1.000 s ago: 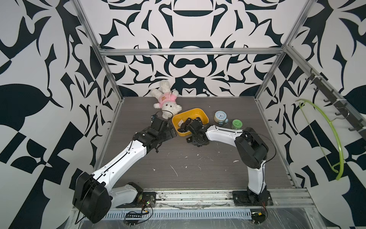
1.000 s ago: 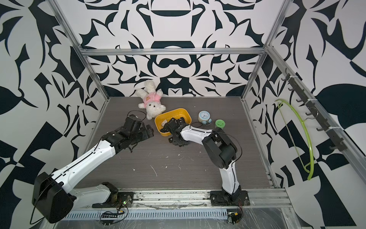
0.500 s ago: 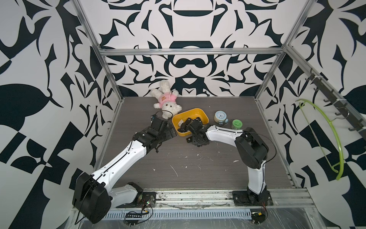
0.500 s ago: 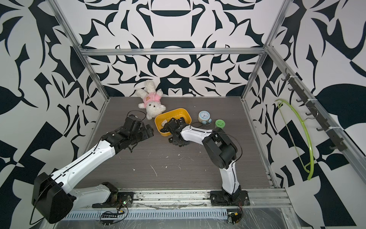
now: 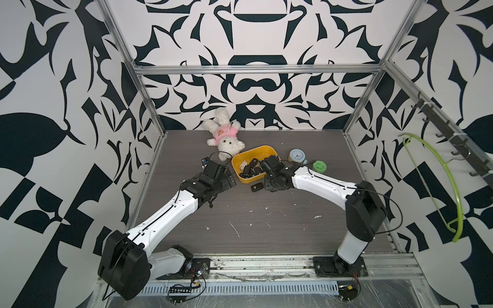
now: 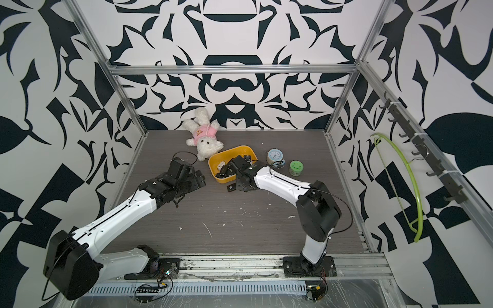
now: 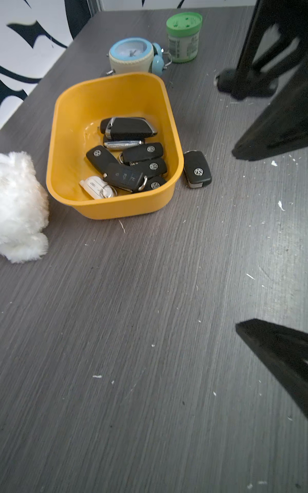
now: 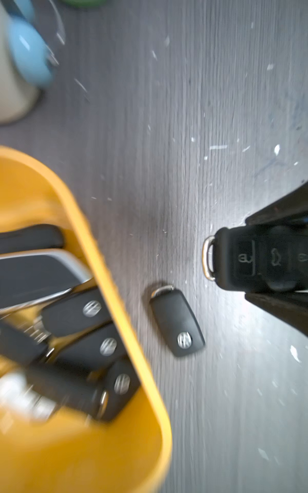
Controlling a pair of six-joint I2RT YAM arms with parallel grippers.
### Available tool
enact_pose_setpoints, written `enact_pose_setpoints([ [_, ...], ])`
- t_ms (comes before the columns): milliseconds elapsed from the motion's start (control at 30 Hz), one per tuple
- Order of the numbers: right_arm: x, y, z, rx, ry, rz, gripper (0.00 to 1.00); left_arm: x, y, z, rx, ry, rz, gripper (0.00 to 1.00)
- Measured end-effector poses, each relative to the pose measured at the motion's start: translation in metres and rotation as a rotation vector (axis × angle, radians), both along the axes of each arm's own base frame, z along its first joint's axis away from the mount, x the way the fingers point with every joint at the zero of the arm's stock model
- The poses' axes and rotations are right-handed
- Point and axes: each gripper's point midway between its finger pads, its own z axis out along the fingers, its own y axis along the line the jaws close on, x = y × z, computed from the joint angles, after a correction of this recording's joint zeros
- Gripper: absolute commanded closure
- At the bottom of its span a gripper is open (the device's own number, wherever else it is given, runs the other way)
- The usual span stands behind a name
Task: Place the car key into the storage box
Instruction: Pick up the car key from the center of the board, then place the car key in the storage box.
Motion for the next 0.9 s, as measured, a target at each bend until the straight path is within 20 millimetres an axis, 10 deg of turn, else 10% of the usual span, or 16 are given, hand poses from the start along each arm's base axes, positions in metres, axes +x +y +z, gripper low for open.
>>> enact_pose_setpoints([
  [433, 0.064, 0.028, 0.034, 0.041, -0.1, 0.062, 1.0, -0.011, 0.006, -0.037, -0.028, 0.089, 0.042, 0.0],
  [900, 0.12, 0.064, -0.033, 0.053, -0.016, 0.096, 1.0, -0.013, 0.008, -0.035, -0.038, 0.081, 0.043, 0.01],
])
